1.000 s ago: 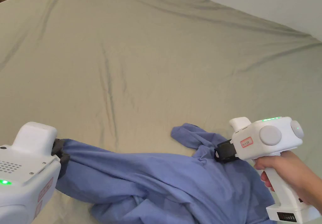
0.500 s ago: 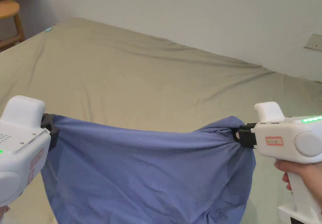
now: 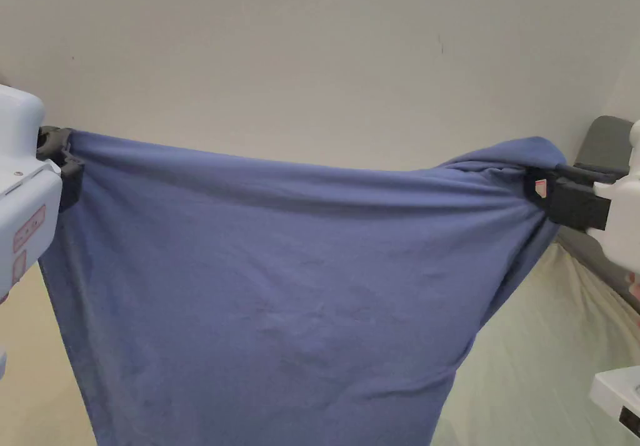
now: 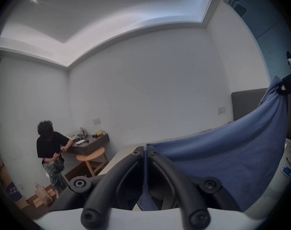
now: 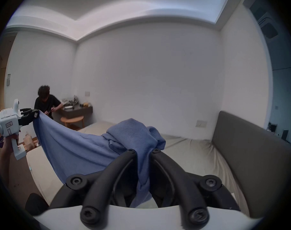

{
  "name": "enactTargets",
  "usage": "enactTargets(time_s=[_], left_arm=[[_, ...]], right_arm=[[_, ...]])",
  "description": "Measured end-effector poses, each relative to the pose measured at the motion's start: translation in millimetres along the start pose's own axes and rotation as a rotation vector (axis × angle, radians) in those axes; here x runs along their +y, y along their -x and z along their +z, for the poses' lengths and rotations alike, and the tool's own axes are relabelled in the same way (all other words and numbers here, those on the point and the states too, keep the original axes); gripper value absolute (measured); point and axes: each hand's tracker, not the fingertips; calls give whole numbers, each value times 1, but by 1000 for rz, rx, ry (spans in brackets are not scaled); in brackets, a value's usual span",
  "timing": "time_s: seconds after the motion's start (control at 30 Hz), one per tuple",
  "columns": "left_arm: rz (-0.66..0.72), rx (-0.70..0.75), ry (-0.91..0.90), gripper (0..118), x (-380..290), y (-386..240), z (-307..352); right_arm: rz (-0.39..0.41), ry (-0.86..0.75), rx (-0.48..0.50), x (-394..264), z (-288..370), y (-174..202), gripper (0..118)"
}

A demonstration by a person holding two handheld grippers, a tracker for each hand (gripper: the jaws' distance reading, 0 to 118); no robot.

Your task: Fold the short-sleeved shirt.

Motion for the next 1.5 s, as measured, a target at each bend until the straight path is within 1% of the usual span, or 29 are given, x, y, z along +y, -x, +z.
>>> enactTargets(time_s=[0.1,0.23,0.37,0.57,0.67,0.77,0.9,1.0,1.07,1.2,1.33,1.5], left_arm=[[-3,-1,-59,0,27,1,10],[-14,-2,-117,0,57,0,17],[-27,-3,-164,0,87,3,18],[-31,-11,-189,0,124,4,1],[-28,-16,-186,0,135,3,-12],[-37,-21,-179,0,142,-1,-31],[-41,-34,-150,0,149,-6,-64],[-80,-24,-125,0,151,-14,-90],[-91,-14,-118,0,154,-18,-111],[-87,-6,-93,0,156,-24,-155],[-83,-8,-61,0,152,-28,-201],[-94,9,-49,0,141,-38,-243]], right_arm=[[-1,-58,-38,21,24,-1,12],[17,-130,-93,44,47,0,12],[62,-184,-150,66,61,4,12],[163,-222,-237,90,57,10,12],[177,-218,-254,97,46,9,12],[190,-212,-273,103,25,3,12],[188,-209,-293,108,-8,-3,12],[231,-199,-322,108,-38,-4,12],[233,-187,-324,108,-62,-8,12],[206,-154,-309,109,-111,-20,12],[222,-132,-311,109,-160,-29,12],[269,-114,-328,106,-212,-30,12]])
